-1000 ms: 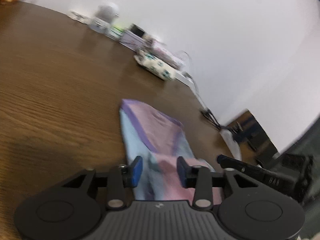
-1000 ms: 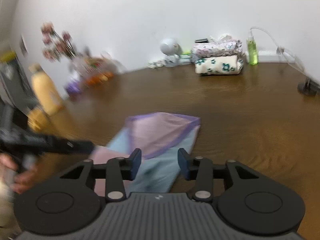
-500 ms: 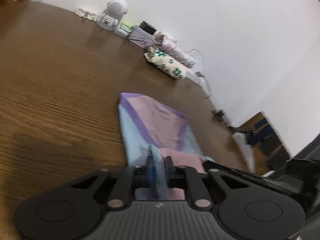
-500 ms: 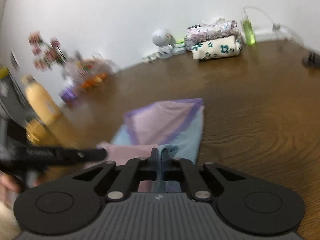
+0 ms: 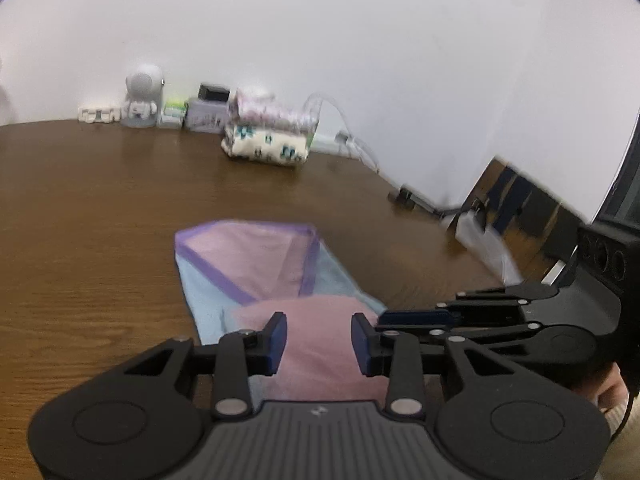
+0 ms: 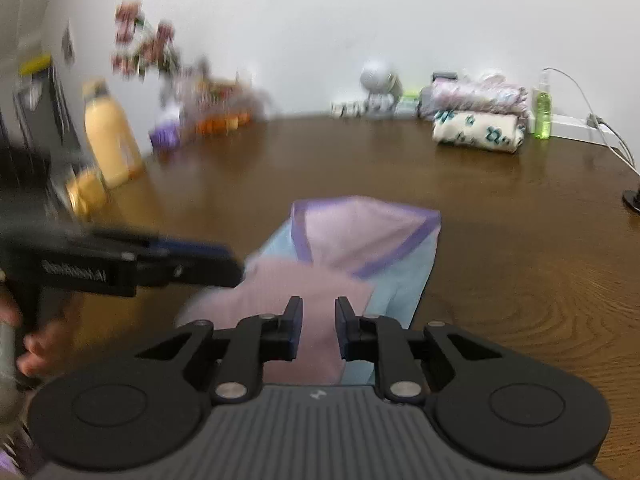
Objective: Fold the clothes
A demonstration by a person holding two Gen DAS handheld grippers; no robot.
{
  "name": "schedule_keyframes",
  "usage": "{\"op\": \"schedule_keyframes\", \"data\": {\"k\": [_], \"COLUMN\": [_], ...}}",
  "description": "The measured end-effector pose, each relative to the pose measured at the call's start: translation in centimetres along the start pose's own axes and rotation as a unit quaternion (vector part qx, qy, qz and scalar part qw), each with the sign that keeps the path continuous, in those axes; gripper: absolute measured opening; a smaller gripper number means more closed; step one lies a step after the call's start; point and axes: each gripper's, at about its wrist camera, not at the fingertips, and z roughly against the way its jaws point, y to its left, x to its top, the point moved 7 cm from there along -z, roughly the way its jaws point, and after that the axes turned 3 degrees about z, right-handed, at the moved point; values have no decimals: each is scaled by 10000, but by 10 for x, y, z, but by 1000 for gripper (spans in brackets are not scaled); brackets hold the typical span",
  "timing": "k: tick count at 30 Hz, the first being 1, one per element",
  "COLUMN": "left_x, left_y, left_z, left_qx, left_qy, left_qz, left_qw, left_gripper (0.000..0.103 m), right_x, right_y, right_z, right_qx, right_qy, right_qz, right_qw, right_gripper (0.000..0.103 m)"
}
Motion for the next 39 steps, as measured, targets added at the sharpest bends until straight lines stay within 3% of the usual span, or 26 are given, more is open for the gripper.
{"op": "schedule_keyframes", "data": {"k": [2,9,14,18,20,22,27,32,33,34,37,39], "left_x": [-9,-15,-16,1,17,34,70,78,79,79,78,79], "left_y": [5,8,9,21,37,53,82,90,91,91,87,80], "left_z": [-9,-12,-9,4,4,-12,-56,-79,-81,-83,-78,-65], "left_qx": [209,459,630,728,1022,1114,1557,1615,1607,1599,1553,1473], "left_qy": [172,158,190,-3,-156,-93,142,381,387,394,240,46], "left_qz": [18,59,72,249,295,275,232,234,245,255,220,197], "left_qw": [9996,9988,9978,9970,9942,9934,9874,9859,9859,9860,9873,9889], "left_gripper": [27,28,34,39,49,52,48,23,10,2,1,1], "right_x": [-5,-3,-1,2,15,25,50,74,73,71,70,70], "right_y": [-3,-8,-11,-14,-22,-34,-64,-94,-95,-95,-96,-94], "right_z": [-10,-10,-6,-13,-6,-21,-63,-104,-109,-114,-111,-102], "right_qx": [0,37,48,22,-11,-119,-409,-699,-696,-678,-625,-562], "right_qy": [58,-70,-117,1,-133,-28,310,647,693,733,638,479], "right_qz": [-110,-131,-118,-10,-2,5,23,40,59,82,25,12], "right_qw": [9999,9999,9999,10000,9999,9999,9987,9955,9951,9950,9960,9973], "right_gripper": [17,22,25,25,30,34,37,36,34,25,4,4]}}
